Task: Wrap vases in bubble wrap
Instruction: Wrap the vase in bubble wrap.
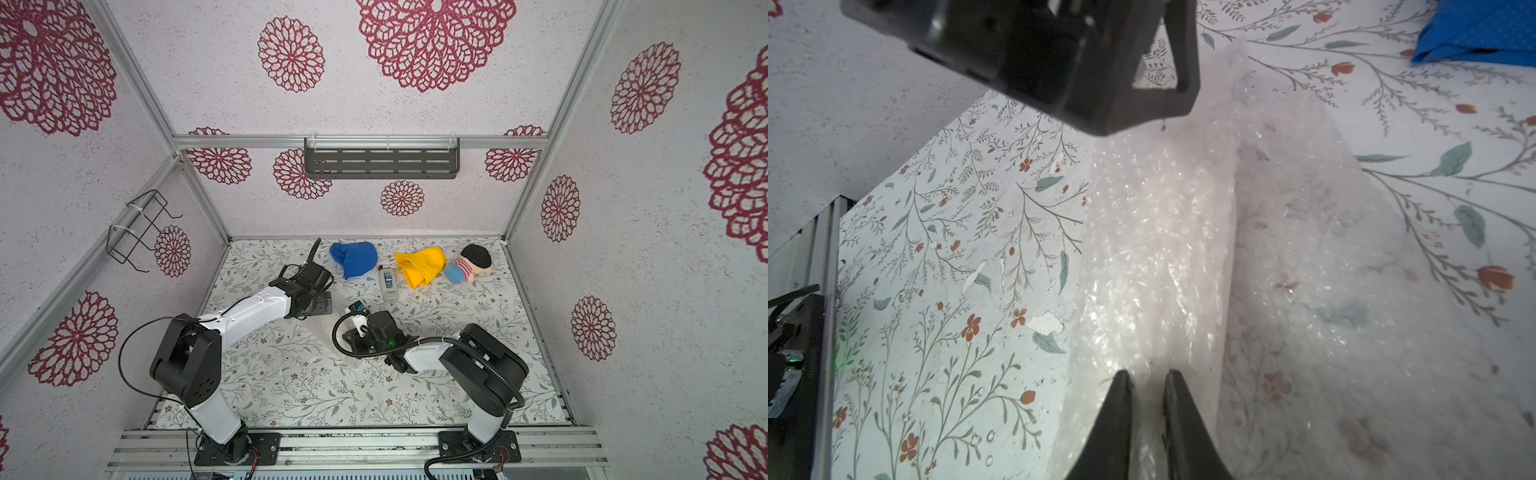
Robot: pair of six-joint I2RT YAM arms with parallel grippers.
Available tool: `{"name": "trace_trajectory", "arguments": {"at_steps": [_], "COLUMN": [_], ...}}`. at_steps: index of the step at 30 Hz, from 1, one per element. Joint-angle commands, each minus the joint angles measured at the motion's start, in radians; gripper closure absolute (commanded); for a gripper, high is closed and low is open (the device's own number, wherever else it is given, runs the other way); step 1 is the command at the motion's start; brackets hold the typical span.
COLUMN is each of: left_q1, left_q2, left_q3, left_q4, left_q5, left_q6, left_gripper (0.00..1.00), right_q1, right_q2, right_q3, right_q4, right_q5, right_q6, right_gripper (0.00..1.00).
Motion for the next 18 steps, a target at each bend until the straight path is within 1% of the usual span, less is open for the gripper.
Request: {"name": "trace_trajectory", "arguments": {"at_steps": [1,7,10,11,14,18], "left_q1": [0.006,0.016,0.020,0.020,0.020,0.020], "left_q2": [0.041,0.108,0.120,0.118,0.110,0.108], "left_q3": [0.023,0.043,0.044,0.042,0.034,0.029], "left_q4": [0.016,0.024,0.018,0.018,0.016,0.016], "left_q5": [0.016,0.029,0.026,0.025,0.024,0.029], "left_q6": [0.025,0.030,0.022,0.020,0.012,0.008], "left_gripper": [0.03,0.03,0.03,0.03,0.03,0.02], "right_q1": [-0.001,-0.001,0.000,0.000,0.006,0.045], "right_q2": [0.017,-0.011,-0.036,-0.052,-0.119,-0.214], "right_q3": [-0.017,-0.007,-0.004,-0.005,-0.020,-0.024], "right_q4": [-0.126,-0.175,-0.206,-0.219,-0.246,-0.288], "right_q5": [0.017,0.045,0.075,0.091,0.159,0.256], "right_q6": [-0.005,-0.069,-0.096,-0.103,-0.114,-0.145], "right_gripper": [0.81,0.78,0.72,0.67,0.49,0.34]}}
